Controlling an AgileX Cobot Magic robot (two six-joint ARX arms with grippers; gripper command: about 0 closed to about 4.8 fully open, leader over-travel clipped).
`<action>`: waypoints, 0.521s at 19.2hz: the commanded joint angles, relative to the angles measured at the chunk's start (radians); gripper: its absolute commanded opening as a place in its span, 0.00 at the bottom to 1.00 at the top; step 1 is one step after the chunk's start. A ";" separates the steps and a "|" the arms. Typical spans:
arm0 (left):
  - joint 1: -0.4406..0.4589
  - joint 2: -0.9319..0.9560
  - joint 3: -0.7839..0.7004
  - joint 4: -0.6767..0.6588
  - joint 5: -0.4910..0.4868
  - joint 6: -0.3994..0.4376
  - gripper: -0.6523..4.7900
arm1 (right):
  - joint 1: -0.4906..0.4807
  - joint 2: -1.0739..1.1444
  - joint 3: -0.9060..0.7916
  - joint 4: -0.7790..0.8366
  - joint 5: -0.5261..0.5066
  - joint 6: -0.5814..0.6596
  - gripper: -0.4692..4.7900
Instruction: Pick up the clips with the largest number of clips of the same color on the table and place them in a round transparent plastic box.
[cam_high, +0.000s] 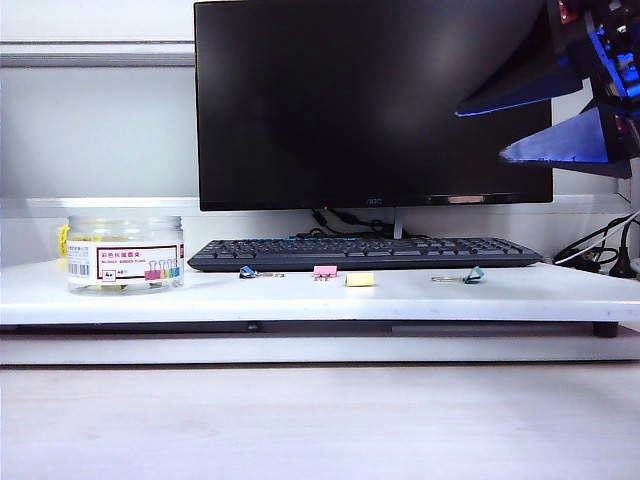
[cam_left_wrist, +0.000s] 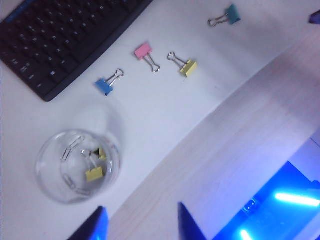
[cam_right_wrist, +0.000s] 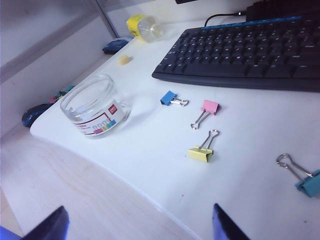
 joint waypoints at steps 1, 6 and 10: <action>0.000 -0.246 -0.189 0.148 0.052 -0.018 0.47 | 0.001 -0.002 0.004 0.013 -0.034 0.003 0.79; 0.000 -0.481 -0.531 0.390 0.076 -0.022 0.47 | 0.001 -0.002 0.004 0.012 -0.051 0.003 0.79; 0.000 -0.565 -0.817 0.637 0.072 -0.022 0.47 | 0.001 -0.002 0.004 0.013 -0.048 0.004 0.79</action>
